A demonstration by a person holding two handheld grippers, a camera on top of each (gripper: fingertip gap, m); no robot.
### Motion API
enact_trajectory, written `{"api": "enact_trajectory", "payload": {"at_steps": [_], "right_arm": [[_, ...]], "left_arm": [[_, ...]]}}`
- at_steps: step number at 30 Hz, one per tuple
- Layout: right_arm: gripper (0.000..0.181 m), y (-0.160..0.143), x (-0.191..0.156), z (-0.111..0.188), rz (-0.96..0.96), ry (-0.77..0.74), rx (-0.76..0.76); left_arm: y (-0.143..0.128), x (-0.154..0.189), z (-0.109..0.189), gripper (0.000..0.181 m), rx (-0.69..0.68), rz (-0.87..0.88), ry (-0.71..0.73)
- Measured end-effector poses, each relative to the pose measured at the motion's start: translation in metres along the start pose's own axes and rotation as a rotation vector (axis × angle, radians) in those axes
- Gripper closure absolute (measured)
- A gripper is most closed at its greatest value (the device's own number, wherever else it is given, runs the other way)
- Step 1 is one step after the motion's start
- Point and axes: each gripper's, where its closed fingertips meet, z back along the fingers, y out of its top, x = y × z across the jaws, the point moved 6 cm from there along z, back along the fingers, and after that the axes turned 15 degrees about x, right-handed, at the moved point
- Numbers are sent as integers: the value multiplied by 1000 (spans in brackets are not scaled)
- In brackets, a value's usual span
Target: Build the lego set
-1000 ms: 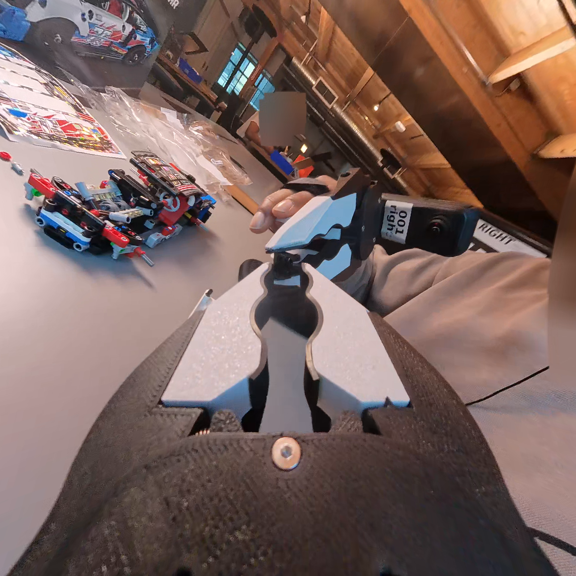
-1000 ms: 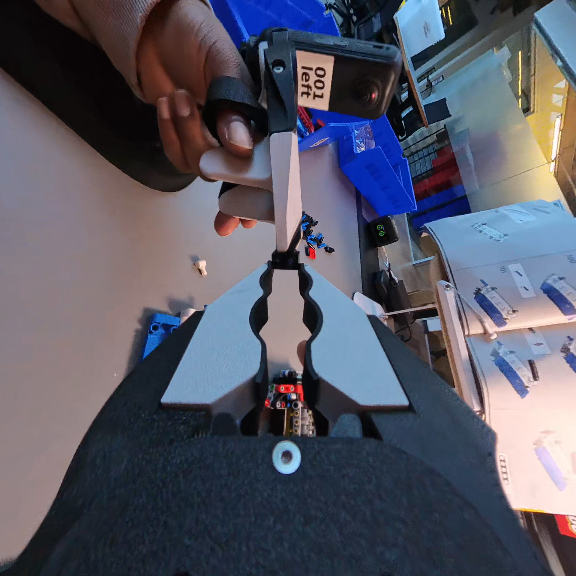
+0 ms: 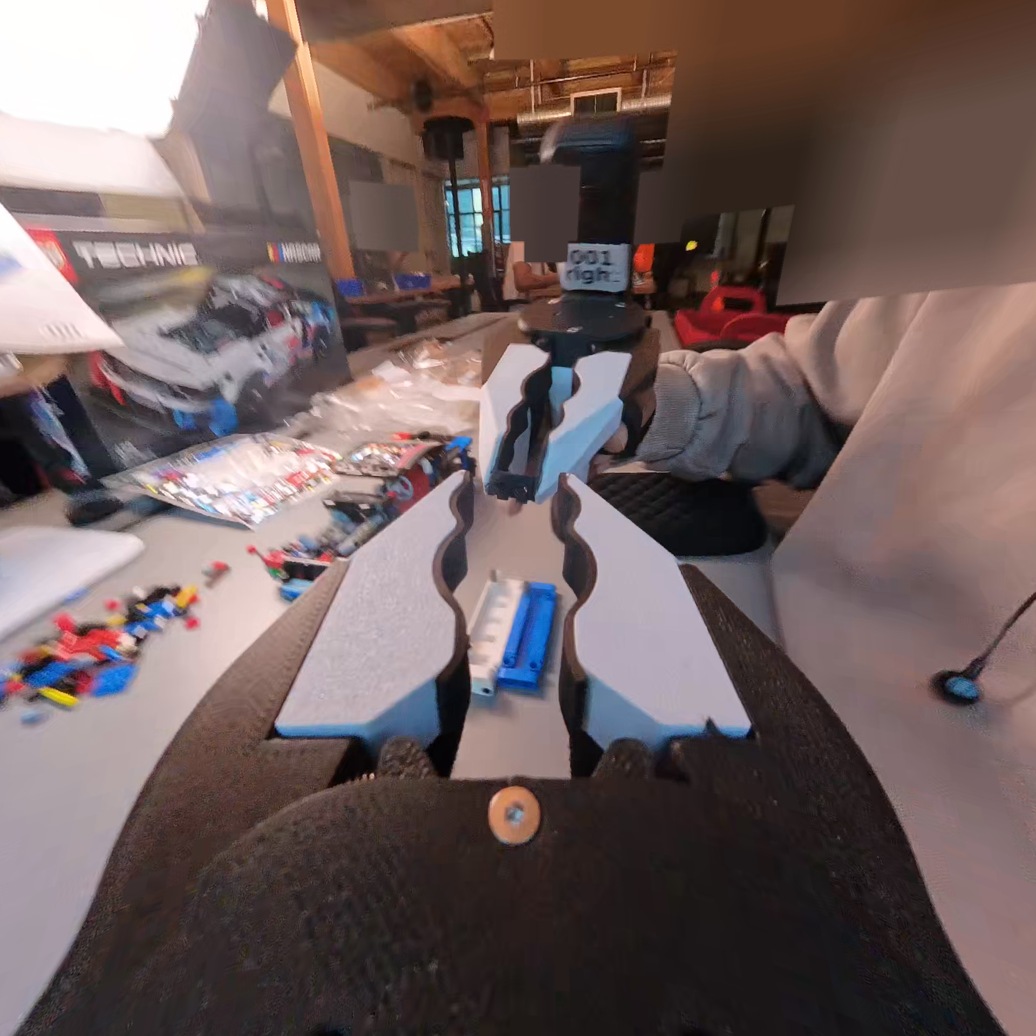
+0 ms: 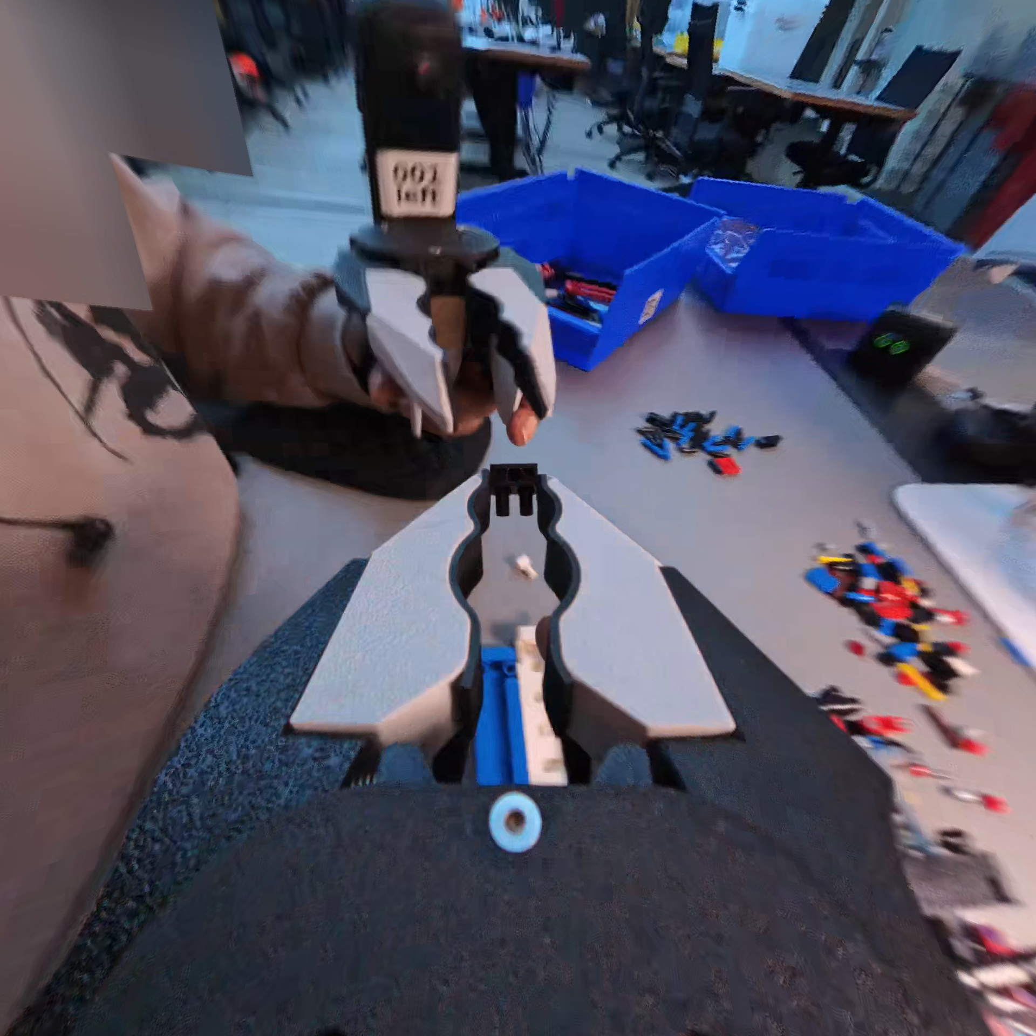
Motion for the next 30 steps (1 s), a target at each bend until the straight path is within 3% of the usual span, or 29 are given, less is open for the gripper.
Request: {"api": "enact_trajectory", "payload": {"at_steps": [2, 6, 12, 17, 20, 22, 26, 28, 30], "right_arm": [[168, -6, -6, -2, 209, -15, -92], [168, -8, -16, -9, 324, -3, -115], [168, -9, -18, -12, 569, -43, -186], [168, -13, -18, -16, 645, -61, -225], [162, -15, -14, -14, 561, -50, -202], [136, -23, -2, -3, 387, -22, -274], [127, -68, 24, 32, 65, 99, -542], [122, -84, 32, 34, -47, 130, -584], [132, -92, 35, 29, -110, 176, -604]], "left_arm": [[-6, -4, 0, 146, -31, 184, -28], [-22, -4, -4, 151, -149, 246, -18], [-27, -11, -4, 160, -139, 561, 26], [-31, -14, -4, 172, -148, 612, 36], [-33, -20, -1, 172, -170, 627, 59], [-34, -27, 6, 172, -190, 640, 90], [-39, -34, 17, 172, -240, 685, 158], [-44, -35, 17, 172, -265, 711, 170], [-49, -34, 15, 172, -288, 712, 173]]}}
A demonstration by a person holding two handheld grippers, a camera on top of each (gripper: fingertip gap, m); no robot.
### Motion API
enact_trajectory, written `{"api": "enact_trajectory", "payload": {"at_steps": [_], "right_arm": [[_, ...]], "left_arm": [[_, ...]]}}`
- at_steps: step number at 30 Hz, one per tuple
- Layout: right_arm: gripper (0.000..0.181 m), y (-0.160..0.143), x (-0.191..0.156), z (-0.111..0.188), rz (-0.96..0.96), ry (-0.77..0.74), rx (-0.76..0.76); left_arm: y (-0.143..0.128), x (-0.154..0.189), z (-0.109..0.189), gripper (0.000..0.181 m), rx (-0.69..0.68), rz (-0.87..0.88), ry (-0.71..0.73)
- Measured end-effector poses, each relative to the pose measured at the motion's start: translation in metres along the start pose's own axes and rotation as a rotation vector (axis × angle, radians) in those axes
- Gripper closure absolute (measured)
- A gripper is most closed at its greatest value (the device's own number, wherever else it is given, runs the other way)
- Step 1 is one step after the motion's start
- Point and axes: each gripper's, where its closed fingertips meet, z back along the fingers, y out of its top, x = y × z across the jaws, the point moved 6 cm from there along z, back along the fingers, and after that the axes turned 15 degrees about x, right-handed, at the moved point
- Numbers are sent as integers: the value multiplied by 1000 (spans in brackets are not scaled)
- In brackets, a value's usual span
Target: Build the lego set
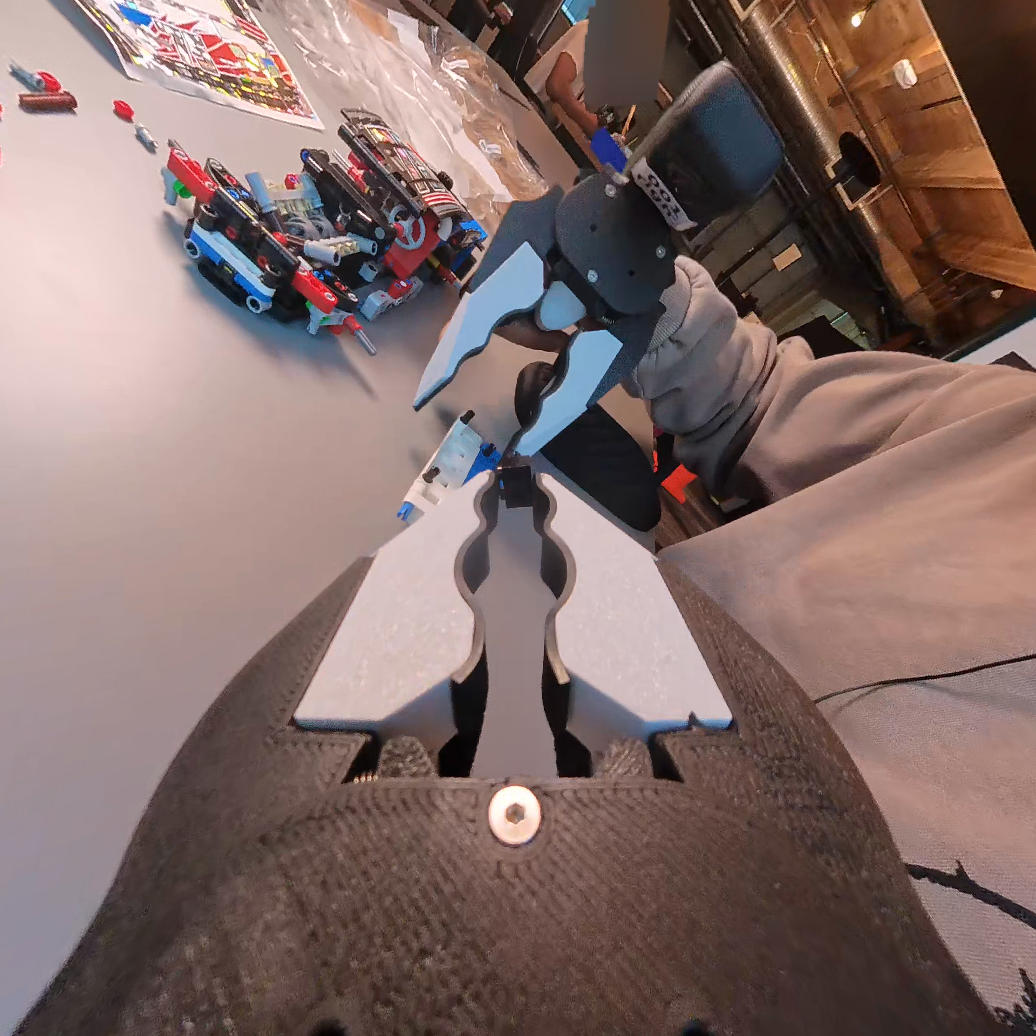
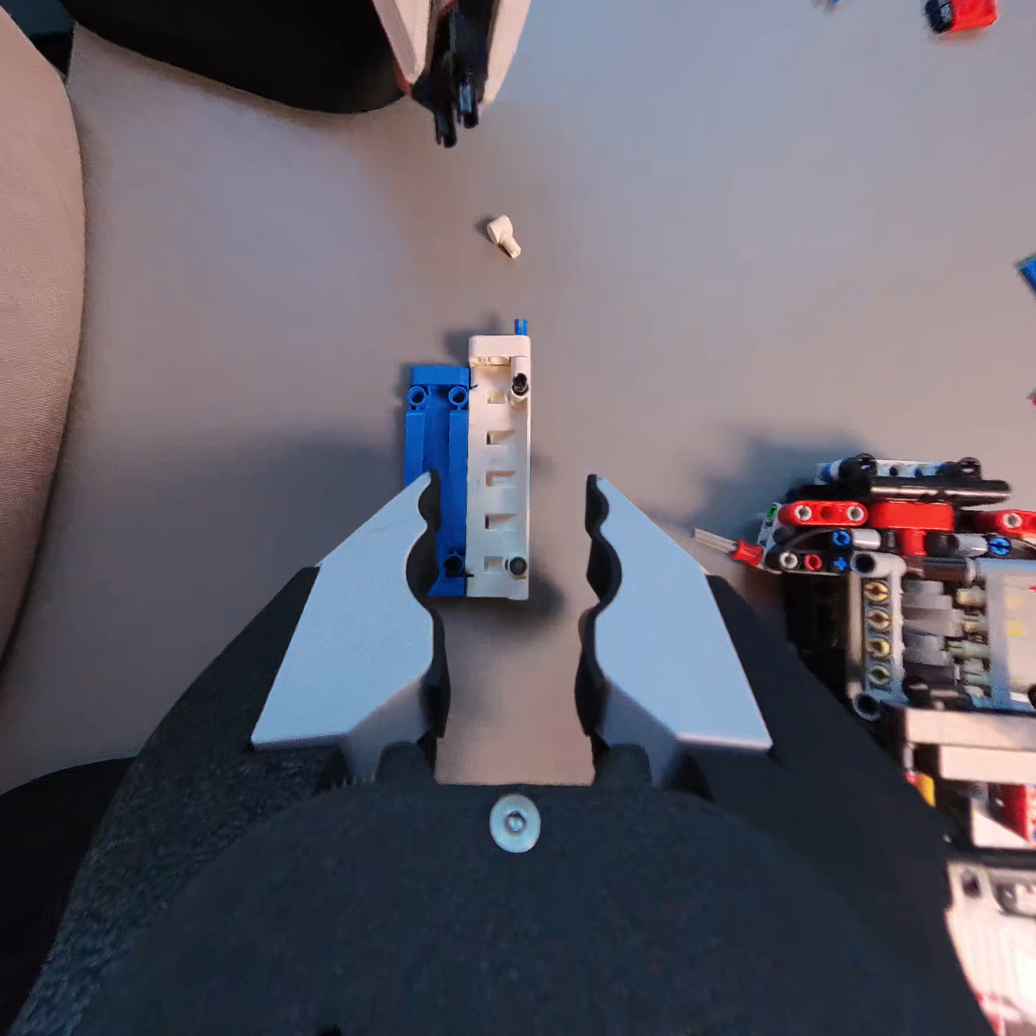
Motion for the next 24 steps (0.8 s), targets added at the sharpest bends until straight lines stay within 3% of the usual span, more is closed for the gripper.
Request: {"api": "enact_trajectory", "payload": {"at_steps": [6, 10, 16, 24], "right_arm": [[181, 2, 4, -17, -7, 116, -38], [181, 13, 4, -10, 74, 41, 55], [181, 44, 2, 28, 169, -153, 270], [181, 45, -3, 36, 221, -280, 312]], "left_arm": [[-1, -2, -3, 172, 10, -8, 5], [-2, -7, 3, 172, 31, 29, 9], [-1, -8, 0, 172, 21, 40, -22], [-1, -4, -21, 171, 0, 51, -48]]}}
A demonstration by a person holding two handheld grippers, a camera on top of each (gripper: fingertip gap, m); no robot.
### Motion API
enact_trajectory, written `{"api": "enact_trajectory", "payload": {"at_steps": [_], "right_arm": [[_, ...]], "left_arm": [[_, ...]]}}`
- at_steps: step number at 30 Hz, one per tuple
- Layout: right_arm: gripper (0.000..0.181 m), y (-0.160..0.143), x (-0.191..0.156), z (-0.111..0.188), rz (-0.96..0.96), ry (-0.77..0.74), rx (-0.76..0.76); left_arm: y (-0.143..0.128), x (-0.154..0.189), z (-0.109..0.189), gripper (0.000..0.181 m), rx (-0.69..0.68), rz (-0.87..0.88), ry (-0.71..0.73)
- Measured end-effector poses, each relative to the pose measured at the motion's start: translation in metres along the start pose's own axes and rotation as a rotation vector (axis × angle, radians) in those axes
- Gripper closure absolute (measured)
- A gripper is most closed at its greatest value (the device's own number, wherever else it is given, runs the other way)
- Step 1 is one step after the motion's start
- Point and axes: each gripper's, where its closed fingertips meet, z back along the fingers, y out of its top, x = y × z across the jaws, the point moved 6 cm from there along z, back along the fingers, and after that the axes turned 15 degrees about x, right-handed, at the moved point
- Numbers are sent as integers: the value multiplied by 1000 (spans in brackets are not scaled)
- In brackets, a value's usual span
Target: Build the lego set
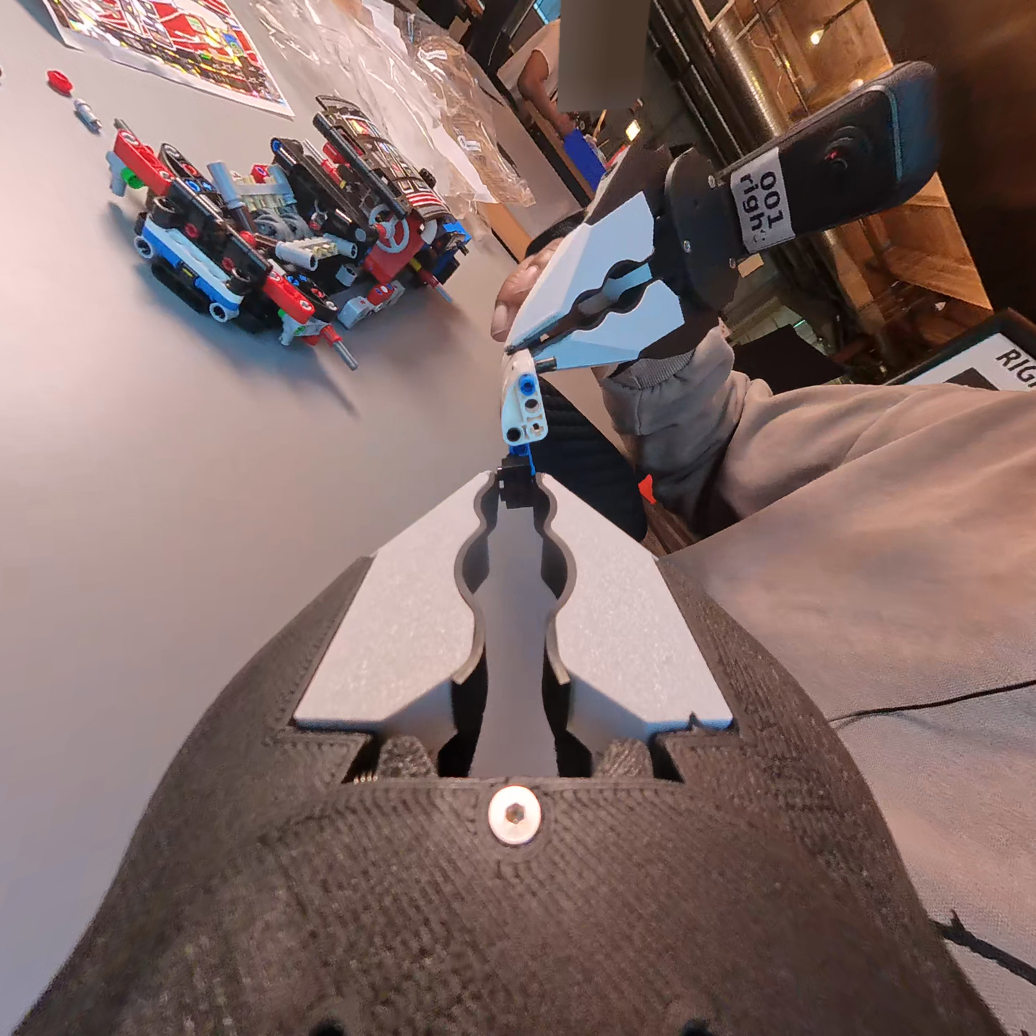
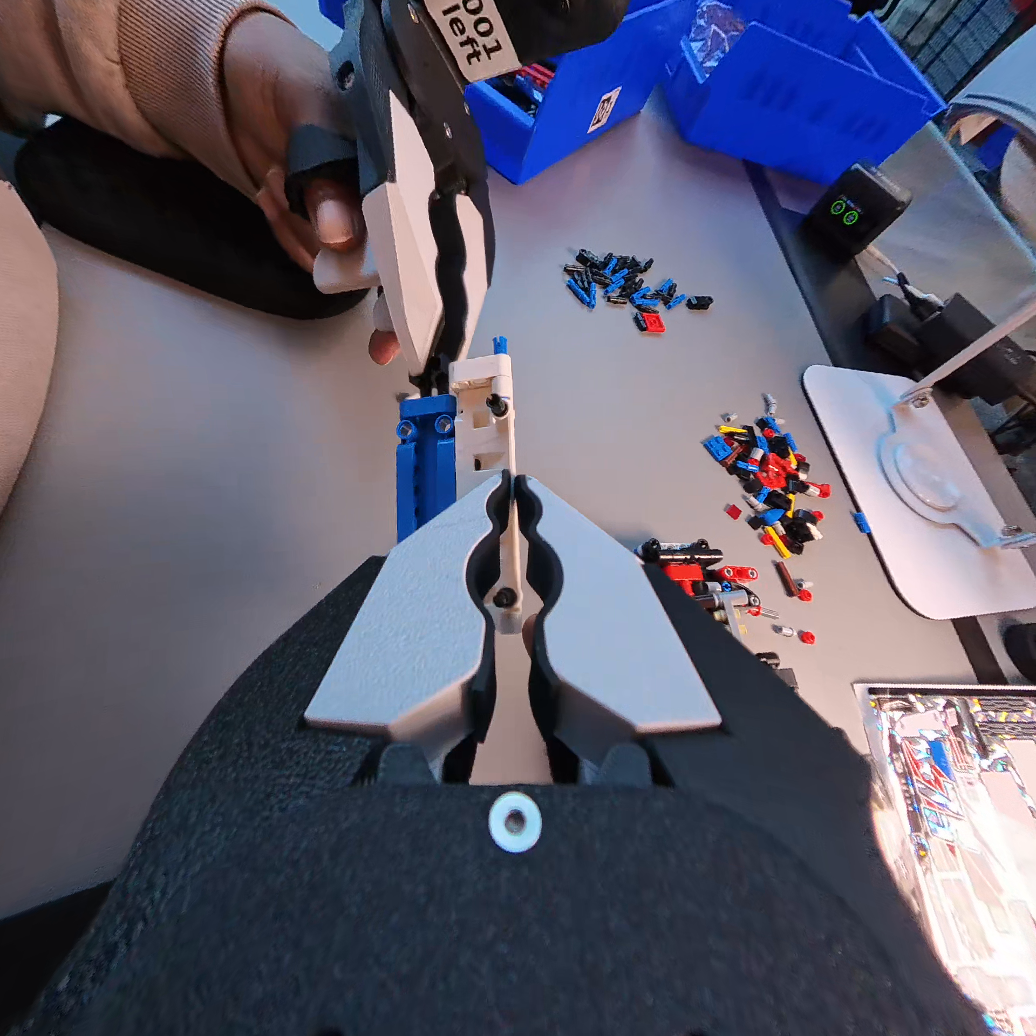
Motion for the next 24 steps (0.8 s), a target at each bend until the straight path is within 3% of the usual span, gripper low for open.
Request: {"api": "enact_trajectory", "payload": {"at_steps": [15, 24], "right_arm": [[181, -6, -4, 0, -47, -150, 77], [181, -6, -8, 4, -161, -175, 225]], "left_arm": [[5, -3, -1, 172, 62, 121, -24], [4, -2, -1, 173, 52, 200, -75]]}}
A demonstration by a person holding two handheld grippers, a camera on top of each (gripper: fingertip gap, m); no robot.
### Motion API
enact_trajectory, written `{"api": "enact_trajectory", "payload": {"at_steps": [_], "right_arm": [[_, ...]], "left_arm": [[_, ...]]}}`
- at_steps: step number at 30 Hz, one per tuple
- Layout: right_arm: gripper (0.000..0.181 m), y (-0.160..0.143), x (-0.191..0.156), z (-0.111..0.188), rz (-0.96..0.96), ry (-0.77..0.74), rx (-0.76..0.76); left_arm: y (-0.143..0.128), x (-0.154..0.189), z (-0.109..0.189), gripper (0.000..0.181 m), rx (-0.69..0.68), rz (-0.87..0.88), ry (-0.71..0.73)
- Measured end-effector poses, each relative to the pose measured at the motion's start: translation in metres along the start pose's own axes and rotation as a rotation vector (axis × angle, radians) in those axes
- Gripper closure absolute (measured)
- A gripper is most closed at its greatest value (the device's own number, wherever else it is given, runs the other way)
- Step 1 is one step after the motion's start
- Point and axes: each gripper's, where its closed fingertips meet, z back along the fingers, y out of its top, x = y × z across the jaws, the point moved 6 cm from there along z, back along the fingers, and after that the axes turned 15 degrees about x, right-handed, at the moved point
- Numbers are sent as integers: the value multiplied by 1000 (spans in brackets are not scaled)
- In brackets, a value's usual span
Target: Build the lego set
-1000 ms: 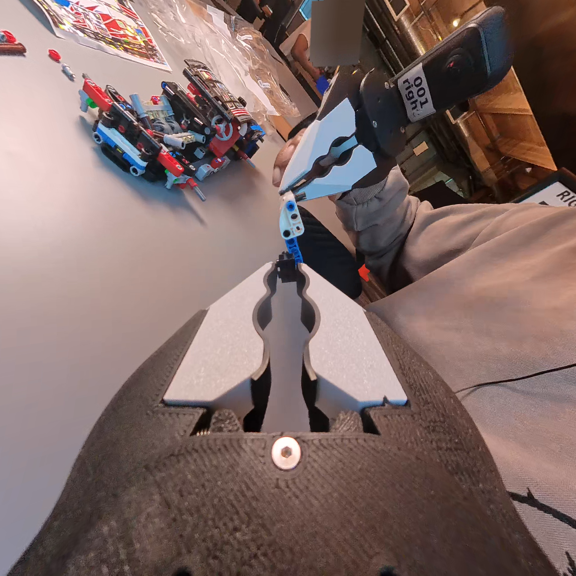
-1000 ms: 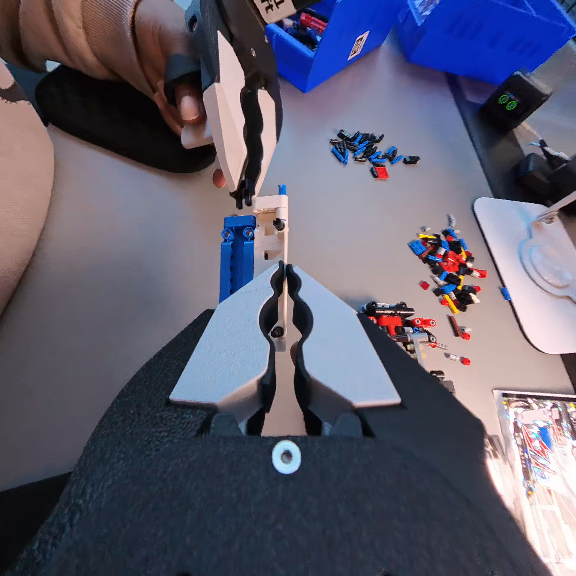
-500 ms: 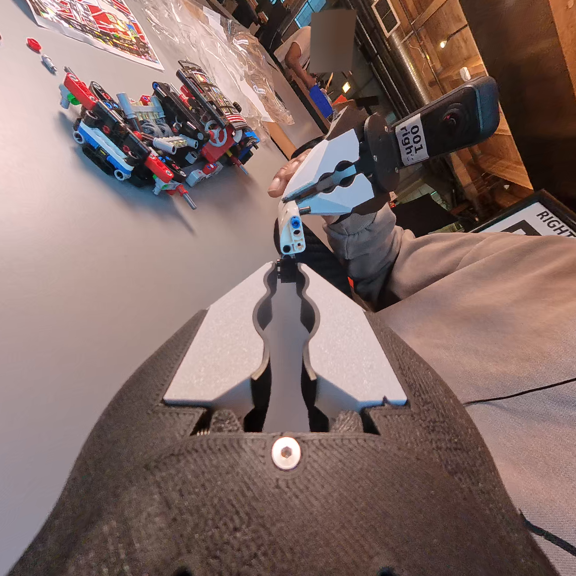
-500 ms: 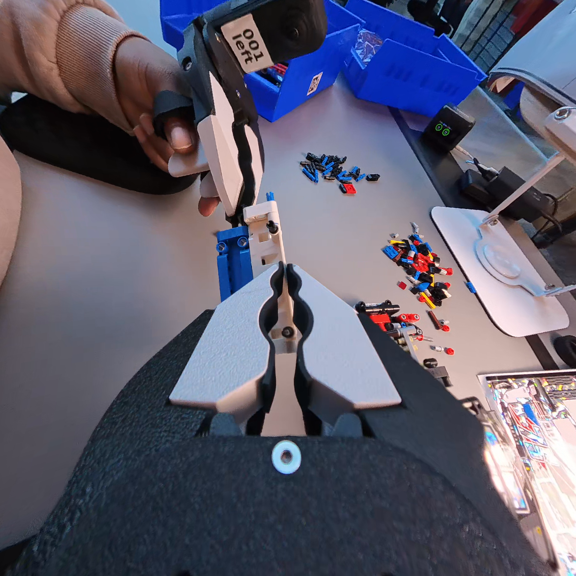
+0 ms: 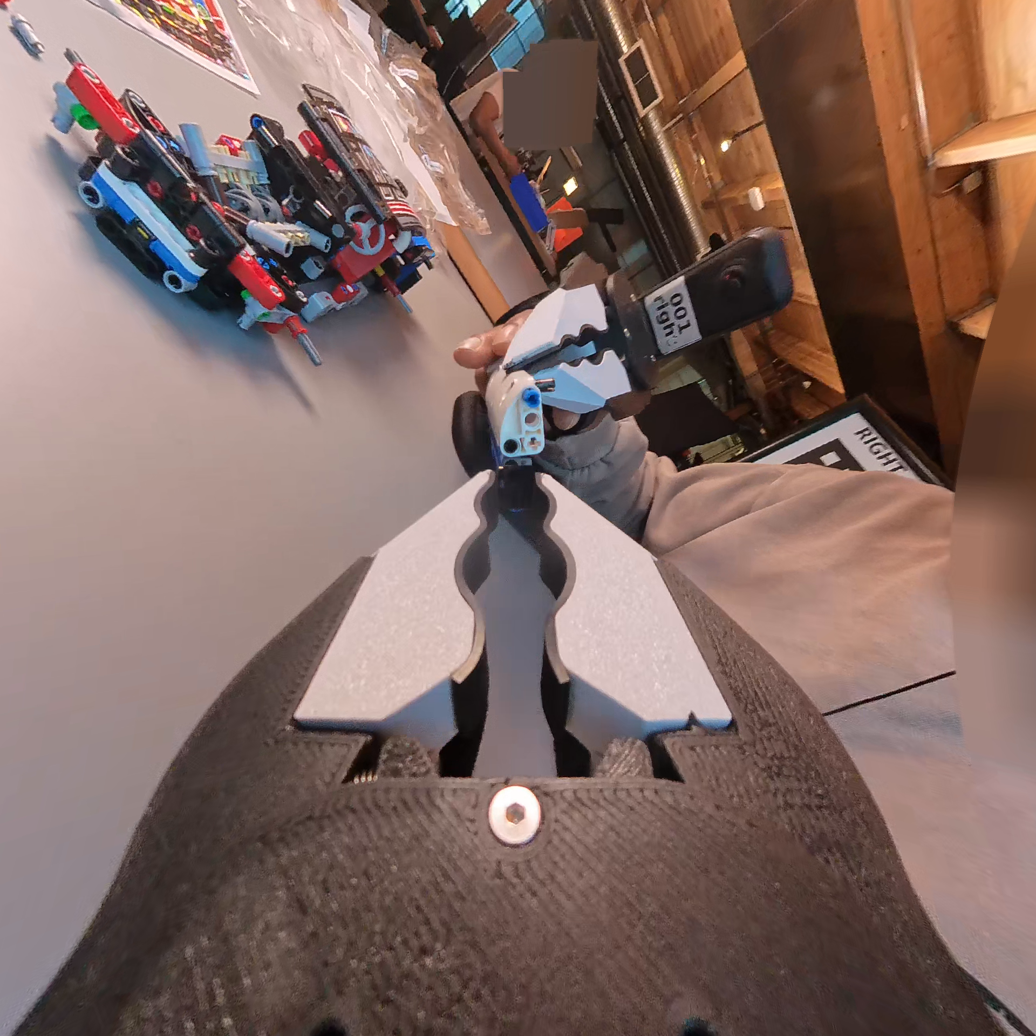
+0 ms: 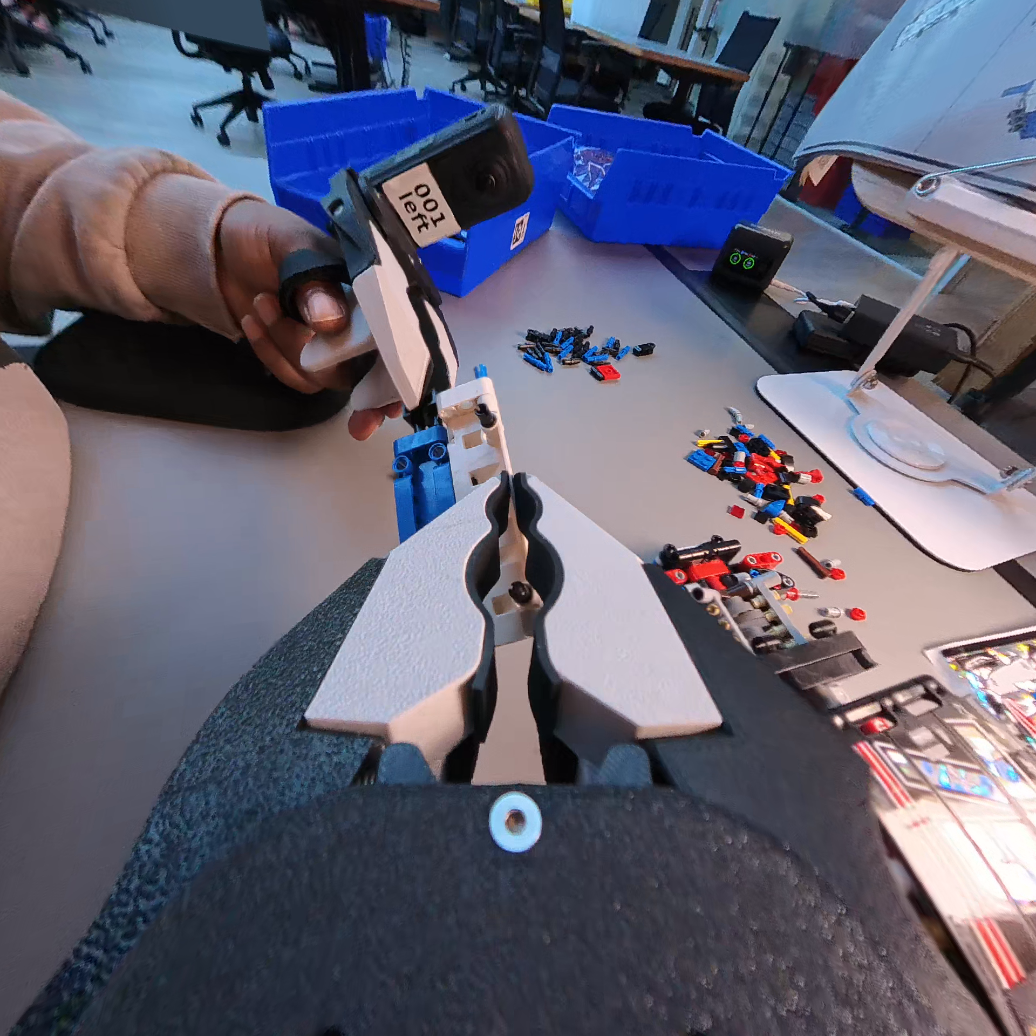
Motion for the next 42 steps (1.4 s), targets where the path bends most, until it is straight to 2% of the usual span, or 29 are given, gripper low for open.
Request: {"api": "enact_trajectory", "payload": {"at_steps": [4, 10, 16, 20, 25, 31, 33, 38, 40, 42], "right_arm": [[181, 5, -1, 3, -93, 19, 107], [181, 12, -3, 6, -95, 44, 160], [181, 12, -7, 5, -8, 47, 121], [181, 12, -5, 7, -68, 55, 167], [181, 12, -9, 8, -170, 108, 196], [180, 19, -3, 6, -255, 102, 246], [178, 25, -2, 5, -294, 119, 278], [151, 16, -4, -2, -360, 173, 212], [149, 9, -3, -2, -399, 182, 176], [150, 3, -1, 0, -355, 163, 133]], "left_arm": [[1, 7, 0, 173, -18, 11, -55], [4, 16, -2, 173, -67, -1, -105], [2, 12, -3, 172, -122, -99, -3], [3, 15, -4, 172, -91, -74, -45], [-4, 12, -5, 172, -93, -159, -26], [3, 20, -3, 172, -6, -168, -114], [5, 21, -2, 172, 10, -192, -128], [3, 25, -3, 172, 17, -242, -149], [1, 20, -2, 172, 2, -257, -119], [-1, 15, 0, 172, -17, -257, -83]]}}
